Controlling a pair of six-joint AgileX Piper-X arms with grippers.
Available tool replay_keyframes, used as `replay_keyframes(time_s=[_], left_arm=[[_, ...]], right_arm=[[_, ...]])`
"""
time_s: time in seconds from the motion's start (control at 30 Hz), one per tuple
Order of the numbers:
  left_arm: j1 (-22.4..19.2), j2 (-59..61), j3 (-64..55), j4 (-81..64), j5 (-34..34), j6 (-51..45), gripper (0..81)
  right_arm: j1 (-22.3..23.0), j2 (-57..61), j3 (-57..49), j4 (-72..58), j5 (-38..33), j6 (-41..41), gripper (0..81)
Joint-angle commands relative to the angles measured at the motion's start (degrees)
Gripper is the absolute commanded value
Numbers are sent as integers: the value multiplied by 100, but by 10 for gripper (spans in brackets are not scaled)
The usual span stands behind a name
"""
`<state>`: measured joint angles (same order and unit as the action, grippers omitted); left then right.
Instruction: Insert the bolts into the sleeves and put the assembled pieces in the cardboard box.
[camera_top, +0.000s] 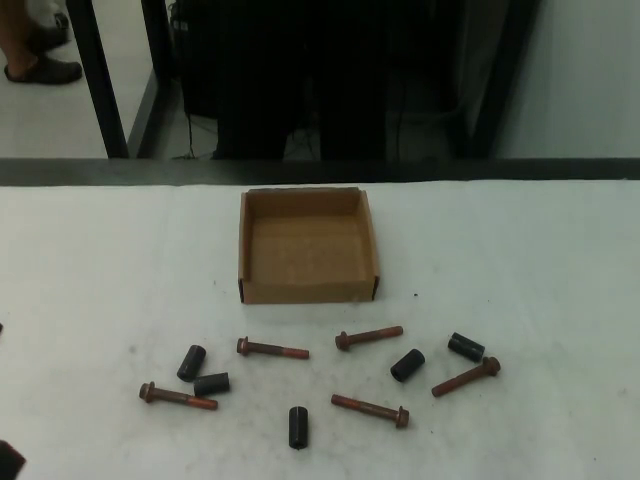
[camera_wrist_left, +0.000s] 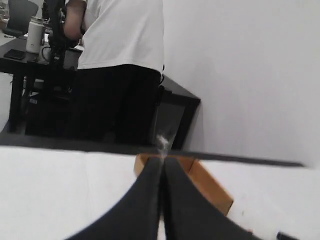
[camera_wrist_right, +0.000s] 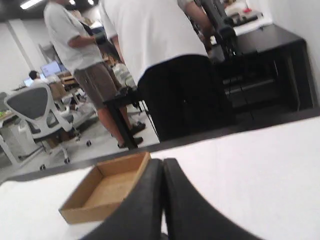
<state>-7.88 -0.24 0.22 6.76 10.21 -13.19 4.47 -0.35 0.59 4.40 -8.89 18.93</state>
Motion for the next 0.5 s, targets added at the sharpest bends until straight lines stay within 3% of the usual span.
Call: replay_keyframes(time_s=[0.0, 0.13, 0.47], left_arm=[[-4, 24, -153, 430, -101, 158, 8], [-4, 81, -361, 791, -463, 298, 8], [-4, 903, -523, 1033, -468, 358, 8]], right_arm=[[-9, 35, -61, 568, -36, -7, 2], [-9, 35, -59, 945, -36, -7, 2], [-9, 35, -59, 1184, -36, -258, 2]])
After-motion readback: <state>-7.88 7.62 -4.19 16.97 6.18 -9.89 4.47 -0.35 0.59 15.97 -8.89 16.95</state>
